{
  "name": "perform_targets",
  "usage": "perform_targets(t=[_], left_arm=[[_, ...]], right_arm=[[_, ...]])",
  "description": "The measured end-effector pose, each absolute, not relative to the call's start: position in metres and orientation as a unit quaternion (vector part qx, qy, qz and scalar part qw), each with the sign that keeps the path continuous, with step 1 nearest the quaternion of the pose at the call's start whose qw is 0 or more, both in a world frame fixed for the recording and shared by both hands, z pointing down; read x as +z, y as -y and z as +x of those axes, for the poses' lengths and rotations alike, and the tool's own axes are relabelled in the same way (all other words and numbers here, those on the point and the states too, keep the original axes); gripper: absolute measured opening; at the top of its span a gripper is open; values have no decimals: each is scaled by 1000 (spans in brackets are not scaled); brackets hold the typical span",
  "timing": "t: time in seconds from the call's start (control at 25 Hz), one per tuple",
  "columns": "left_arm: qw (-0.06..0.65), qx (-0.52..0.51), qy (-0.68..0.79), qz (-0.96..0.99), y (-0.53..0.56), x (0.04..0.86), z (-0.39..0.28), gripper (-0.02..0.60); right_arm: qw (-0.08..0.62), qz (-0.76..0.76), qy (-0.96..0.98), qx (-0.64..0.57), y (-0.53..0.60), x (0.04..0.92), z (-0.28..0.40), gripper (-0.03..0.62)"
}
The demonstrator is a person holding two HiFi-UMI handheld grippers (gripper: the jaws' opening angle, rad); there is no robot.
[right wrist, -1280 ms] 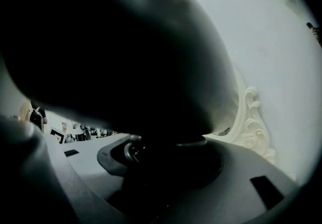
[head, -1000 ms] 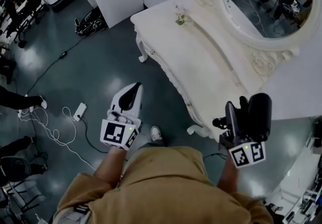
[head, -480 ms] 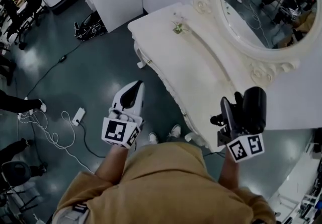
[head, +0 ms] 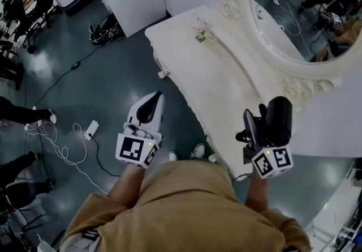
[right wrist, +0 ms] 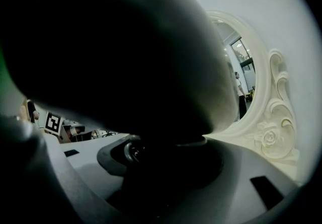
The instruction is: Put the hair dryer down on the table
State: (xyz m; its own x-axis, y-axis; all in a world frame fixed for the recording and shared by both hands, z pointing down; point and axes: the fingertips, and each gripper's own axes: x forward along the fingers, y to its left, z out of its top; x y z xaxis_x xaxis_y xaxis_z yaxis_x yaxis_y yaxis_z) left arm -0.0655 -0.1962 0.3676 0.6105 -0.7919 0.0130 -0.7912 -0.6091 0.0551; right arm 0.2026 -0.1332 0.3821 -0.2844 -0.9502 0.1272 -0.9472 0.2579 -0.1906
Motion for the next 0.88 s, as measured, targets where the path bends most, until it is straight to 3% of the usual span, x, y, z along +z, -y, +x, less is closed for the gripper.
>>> perform_targets(t=[0.44, 0.88], left_arm=[[34, 7, 463, 885, 202, 380, -71, 5], [39, 12, 472, 881, 200, 386, -78, 5]], right_arm=[[-37, -572, -801, -173, 190, 464, 194, 235], [-129, -559, -785, -232, 237, 565, 191, 235]])
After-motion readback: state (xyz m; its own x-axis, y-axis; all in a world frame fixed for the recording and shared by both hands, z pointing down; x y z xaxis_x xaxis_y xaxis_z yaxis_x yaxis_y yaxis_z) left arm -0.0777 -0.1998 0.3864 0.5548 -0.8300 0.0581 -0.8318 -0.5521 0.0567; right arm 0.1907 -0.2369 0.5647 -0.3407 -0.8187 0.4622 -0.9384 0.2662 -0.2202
